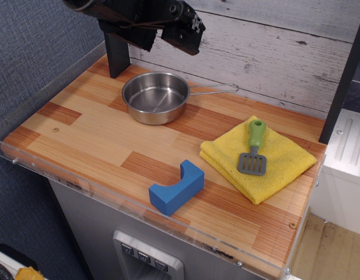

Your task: Pick up the spatula and place it in front of the table in front of the pot

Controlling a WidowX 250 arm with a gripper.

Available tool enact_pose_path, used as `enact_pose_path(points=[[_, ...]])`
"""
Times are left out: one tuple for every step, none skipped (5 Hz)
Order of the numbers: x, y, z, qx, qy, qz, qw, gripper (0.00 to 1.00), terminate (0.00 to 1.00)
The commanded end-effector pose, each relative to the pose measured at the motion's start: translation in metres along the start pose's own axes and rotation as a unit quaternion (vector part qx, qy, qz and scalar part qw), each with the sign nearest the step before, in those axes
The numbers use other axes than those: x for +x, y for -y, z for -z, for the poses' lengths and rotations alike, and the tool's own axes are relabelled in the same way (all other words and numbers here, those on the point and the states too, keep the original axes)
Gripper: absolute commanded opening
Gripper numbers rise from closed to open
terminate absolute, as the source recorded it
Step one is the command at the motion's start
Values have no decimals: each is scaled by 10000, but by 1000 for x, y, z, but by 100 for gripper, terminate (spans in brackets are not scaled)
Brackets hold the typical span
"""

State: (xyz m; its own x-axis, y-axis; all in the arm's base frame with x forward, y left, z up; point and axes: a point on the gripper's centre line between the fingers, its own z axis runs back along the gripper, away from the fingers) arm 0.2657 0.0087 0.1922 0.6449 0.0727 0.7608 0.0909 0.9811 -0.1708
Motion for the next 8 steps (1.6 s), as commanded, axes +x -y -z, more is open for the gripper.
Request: enact_pose_path(points=[[0,0,0,0,0,0,10000,100,0],[-5,-4,1,59,30,90,9999,100,0],[-6,-14,-7,164,251,-57,9995,100,0],[-6,-14,-1,106,112,-44,9999,100,0],[0,-7,13,25,-16,-112,9999,100,0],[18,3,21,-137,65,-102,9998,100,0],[38,18,39,-242,-52,27,9997,100,0],[43,33,59,-329,-312,-12,9990,100,0]])
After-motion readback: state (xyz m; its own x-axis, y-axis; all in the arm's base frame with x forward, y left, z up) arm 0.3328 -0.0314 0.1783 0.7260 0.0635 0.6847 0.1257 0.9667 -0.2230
